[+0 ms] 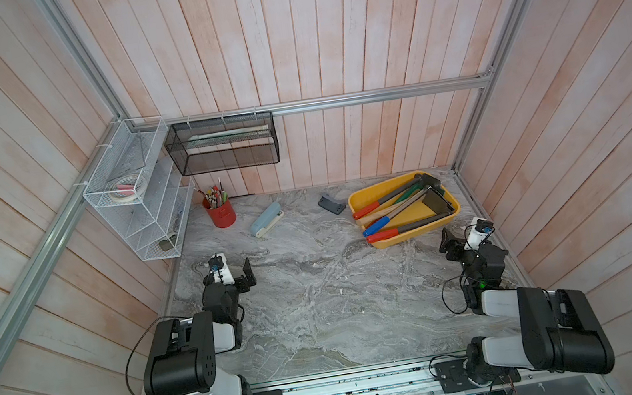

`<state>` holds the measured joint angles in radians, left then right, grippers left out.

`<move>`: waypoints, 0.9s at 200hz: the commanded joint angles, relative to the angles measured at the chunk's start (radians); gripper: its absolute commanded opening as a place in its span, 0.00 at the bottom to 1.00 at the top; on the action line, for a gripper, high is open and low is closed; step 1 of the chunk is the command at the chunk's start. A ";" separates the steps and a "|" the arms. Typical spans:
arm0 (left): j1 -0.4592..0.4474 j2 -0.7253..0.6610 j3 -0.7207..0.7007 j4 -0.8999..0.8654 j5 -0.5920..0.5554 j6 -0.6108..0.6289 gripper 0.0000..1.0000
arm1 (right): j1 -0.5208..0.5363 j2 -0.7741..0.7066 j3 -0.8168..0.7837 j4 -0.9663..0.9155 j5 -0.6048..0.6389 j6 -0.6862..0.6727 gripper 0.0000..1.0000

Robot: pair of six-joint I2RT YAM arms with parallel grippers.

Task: Put the small hoe into the storage box
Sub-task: Reset both arms

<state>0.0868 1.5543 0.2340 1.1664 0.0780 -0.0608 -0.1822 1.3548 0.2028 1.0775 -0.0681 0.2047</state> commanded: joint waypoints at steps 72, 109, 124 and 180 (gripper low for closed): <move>-0.073 0.006 -0.001 0.079 -0.018 0.083 1.00 | 0.113 0.197 -0.065 0.377 0.131 -0.121 0.87; -0.068 0.010 0.002 0.074 -0.228 -0.008 1.00 | 0.131 0.210 -0.018 0.320 0.174 -0.123 0.93; -0.073 0.012 0.017 0.049 -0.228 0.001 1.00 | 0.130 0.199 -0.013 0.289 0.170 -0.129 0.98; -0.073 0.011 0.018 0.049 -0.228 0.003 1.00 | 0.147 0.206 -0.009 0.293 0.181 -0.145 0.98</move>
<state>0.0147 1.5566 0.2394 1.2186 -0.1272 -0.0494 -0.0463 1.5494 0.1795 1.3659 0.0933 0.0780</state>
